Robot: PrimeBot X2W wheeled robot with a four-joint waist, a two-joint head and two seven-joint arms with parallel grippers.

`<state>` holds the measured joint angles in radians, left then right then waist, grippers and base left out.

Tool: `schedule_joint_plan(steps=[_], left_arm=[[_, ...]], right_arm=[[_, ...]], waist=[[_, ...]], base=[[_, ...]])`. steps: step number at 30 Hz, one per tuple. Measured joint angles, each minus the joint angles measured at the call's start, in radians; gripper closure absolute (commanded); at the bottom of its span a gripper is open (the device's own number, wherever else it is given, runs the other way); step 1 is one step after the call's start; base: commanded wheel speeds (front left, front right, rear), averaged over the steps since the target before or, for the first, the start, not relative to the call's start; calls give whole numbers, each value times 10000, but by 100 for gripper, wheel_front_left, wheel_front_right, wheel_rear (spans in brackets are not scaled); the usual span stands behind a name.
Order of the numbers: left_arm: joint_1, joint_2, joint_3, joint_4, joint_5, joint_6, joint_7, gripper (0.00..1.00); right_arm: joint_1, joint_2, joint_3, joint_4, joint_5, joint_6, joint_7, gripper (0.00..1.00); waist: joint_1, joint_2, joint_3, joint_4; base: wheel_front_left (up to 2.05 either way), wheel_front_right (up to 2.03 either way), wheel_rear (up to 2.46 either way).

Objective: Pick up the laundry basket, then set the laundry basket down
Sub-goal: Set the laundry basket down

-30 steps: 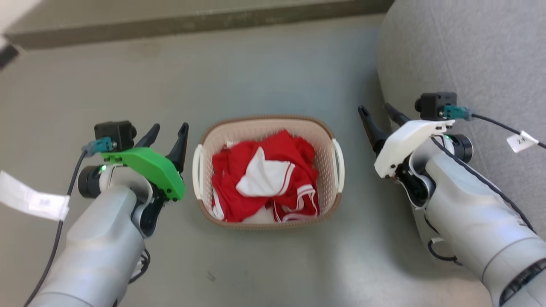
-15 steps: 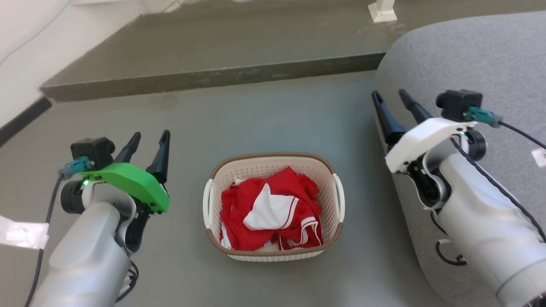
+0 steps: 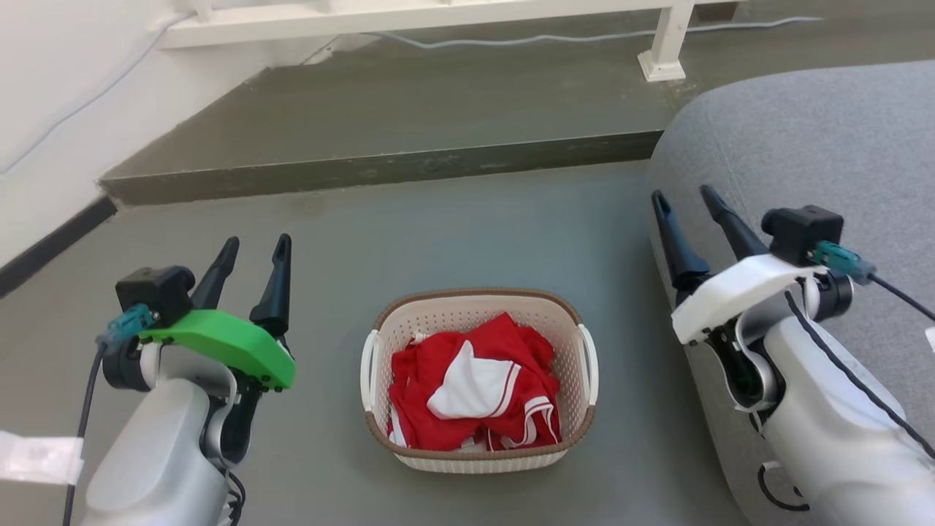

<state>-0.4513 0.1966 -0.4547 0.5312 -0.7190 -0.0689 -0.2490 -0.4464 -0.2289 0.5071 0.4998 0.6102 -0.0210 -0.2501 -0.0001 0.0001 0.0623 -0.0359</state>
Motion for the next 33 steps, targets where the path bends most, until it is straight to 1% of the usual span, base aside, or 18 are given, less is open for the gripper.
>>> schedule_joint_plan(steps=[6, 10, 12, 22, 33], left_arm=[[821, -196, 591, -713, 251, 88, 0, 0], [1314, -236, 754, -1051, 587, 88, 0, 0], [1545, -265, 792, -1208, 700, 86, 0, 0], [2085, -420, 1208, -1850, 1277, 65, 0, 0], [2515, -600, 1597, -2261, 1712, -17, 0, 0]], right_arm=[[915, -31, -577, -874, -510, -339, -4, 0], [1355, 27, -744, -1298, -765, -351, -4, 0], [1573, 50, -811, -1455, -897, -420, -4, 0], [2271, 109, -1172, -2104, -1398, -441, -4, 0], [2816, 280, -1457, -2466, -1747, -439, -4, 0]], waist=[[0, 0, -253, 120], [0, 0, -325, 148], [0, 0, -343, 153], [0, 0, -372, 173], [0, 0, -351, 177]], base=[[0, 0, 0], [0, 0, 0], [0, 0, 0], [0, 0, 0], [0, 0, 0]])
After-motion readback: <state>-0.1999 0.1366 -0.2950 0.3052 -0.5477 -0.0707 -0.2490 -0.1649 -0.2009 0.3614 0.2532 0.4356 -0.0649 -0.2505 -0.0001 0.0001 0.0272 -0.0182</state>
